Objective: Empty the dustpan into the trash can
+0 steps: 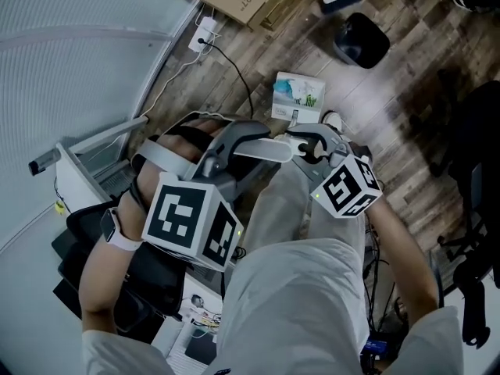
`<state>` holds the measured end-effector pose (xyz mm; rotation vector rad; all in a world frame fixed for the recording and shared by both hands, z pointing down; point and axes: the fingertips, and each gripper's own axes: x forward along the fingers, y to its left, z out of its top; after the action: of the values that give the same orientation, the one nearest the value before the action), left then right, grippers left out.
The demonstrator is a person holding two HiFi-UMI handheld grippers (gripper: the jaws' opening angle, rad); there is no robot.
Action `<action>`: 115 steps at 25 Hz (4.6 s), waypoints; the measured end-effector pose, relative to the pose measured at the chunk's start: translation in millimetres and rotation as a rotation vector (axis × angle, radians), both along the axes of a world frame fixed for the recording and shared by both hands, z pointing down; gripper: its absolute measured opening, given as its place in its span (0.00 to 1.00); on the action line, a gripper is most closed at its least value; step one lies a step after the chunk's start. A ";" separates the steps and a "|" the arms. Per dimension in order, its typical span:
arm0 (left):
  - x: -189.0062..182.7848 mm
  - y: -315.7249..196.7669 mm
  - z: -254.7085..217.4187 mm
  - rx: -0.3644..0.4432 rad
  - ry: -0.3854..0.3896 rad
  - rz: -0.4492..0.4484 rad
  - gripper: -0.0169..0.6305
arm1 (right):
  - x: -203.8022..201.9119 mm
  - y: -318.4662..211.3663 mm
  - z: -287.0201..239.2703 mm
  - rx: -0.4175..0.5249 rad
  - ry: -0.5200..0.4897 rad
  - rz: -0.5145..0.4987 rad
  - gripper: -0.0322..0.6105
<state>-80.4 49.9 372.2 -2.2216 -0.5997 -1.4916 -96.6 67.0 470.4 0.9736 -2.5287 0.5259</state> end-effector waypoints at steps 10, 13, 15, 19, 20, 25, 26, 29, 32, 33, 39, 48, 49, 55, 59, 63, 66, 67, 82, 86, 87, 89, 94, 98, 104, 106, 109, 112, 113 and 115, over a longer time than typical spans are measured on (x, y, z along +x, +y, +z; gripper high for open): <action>34.1 13.3 -50.3 0.040 0.031 0.044 0.21 | 33.4 8.7 -48.8 0.027 0.025 0.037 0.19; 41.6 18.7 -60.8 0.048 0.028 0.064 0.21 | 41.2 12.8 -59.2 0.028 0.034 0.061 0.19; 47.0 22.1 -71.4 0.050 0.030 0.069 0.21 | 46.7 15.7 -70.3 0.028 0.033 0.070 0.19; 56.3 25.5 -96.5 0.050 0.039 0.073 0.21 | 57.5 19.5 -94.9 0.036 0.034 0.093 0.19; 58.2 25.4 -102.0 0.050 0.041 0.073 0.21 | 59.5 19.5 -100.6 0.033 0.036 0.101 0.19; 67.4 28.9 -129.8 0.049 0.053 0.083 0.21 | 69.0 23.4 -127.2 0.031 0.051 0.114 0.19; 69.9 30.4 -136.7 0.051 0.059 0.087 0.21 | 71.4 24.8 -134.0 0.034 0.052 0.111 0.19; 80.4 32.2 -157.8 0.065 0.078 0.101 0.21 | 81.6 25.2 -155.7 0.036 0.063 0.114 0.19; 89.8 33.7 -177.5 0.072 0.096 0.107 0.21 | 90.9 26.4 -175.3 0.028 0.075 0.131 0.19; 92.0 34.0 -183.7 0.074 0.103 0.105 0.21 | 93.3 26.9 -181.6 0.028 0.077 0.132 0.19; 112.4 29.3 -208.8 0.100 0.153 0.080 0.21 | 115.0 22.5 -205.3 0.047 0.096 0.114 0.19; 158.4 18.8 -210.6 0.124 0.181 0.051 0.21 | 164.5 7.8 -208.4 0.088 0.135 0.086 0.19; 161.1 17.7 -209.9 0.125 0.184 0.051 0.21 | 167.6 6.5 -207.2 0.090 0.135 0.089 0.19; 195.9 7.8 -196.7 0.115 0.184 0.034 0.21 | 202.6 -2.8 -194.5 0.091 0.125 0.084 0.19; 218.6 -0.7 -191.7 0.089 0.197 0.006 0.21 | 226.0 -8.1 -187.0 0.067 0.141 0.053 0.19; 233.5 -5.2 -186.6 0.040 0.220 -0.037 0.21 | 241.1 -10.9 -180.7 0.038 0.159 0.023 0.19; 241.3 -10.7 -184.2 0.019 0.255 -0.081 0.21 | 250.7 -14.2 -178.9 0.019 0.170 0.005 0.18; 243.2 -11.9 -182.6 0.014 0.265 -0.094 0.21 | 253.4 -14.7 -176.7 0.019 0.180 -0.012 0.19; 248.0 -40.6 -144.8 -0.280 0.377 -0.426 0.21 | 272.8 -33.7 -140.9 -0.089 0.300 -0.320 0.18; 238.7 -48.7 -137.8 -0.414 0.400 -0.575 0.21 | 270.3 -42.1 -137.6 -0.115 0.345 -0.423 0.18; 235.5 -50.3 -135.6 -0.442 0.407 -0.609 0.21 | 269.2 -44.1 -135.9 -0.123 0.364 -0.454 0.18; 227.7 -54.3 -130.0 -0.476 0.418 -0.660 0.20 | 265.3 -48.4 -131.3 -0.140 0.400 -0.514 0.18; 209.0 -65.5 -118.7 -0.536 0.452 -0.766 0.20 | 253.5 -60.0 -121.5 -0.179 0.474 -0.642 0.18; 196.2 -71.3 -111.5 -0.596 0.494 -0.852 0.20 | 244.2 -66.9 -114.9 -0.219 0.523 -0.738 0.18; 169.5 -73.9 -96.1 -0.652 0.547 -0.974 0.19 | 224.4 -69.4 -101.5 -0.290 0.617 -0.909 0.18; 159.5 -71.8 -90.5 -0.673 0.563 -1.012 0.19 | 216.8 -68.2 -97.0 -0.303 0.648 -0.961 0.18; 145.1 -67.2 -83.2 -0.706 0.598 -1.081 0.19 | 205.8 -65.6 -90.7 -0.316 0.684 -1.033 0.19; 129.0 -63.9 -75.7 -0.725 0.630 -1.143 0.19 | 192.4 -63.6 -84.2 -0.328 0.710 -1.088 0.18; 123.4 -62.6 -73.6 -0.732 0.639 -1.162 0.19 | 187.5 -62.8 -82.5 -0.332 0.717 -1.102 0.18; 111.8 -58.7 -69.8 -0.753 0.657 -1.201 0.19 | 177.4 -61.0 -79.6 -0.337 0.739 -1.135 0.19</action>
<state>31.4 -8.9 302.4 -3.7393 0.6411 -0.7362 80.8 6.0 390.8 -0.3946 -1.7987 0.1528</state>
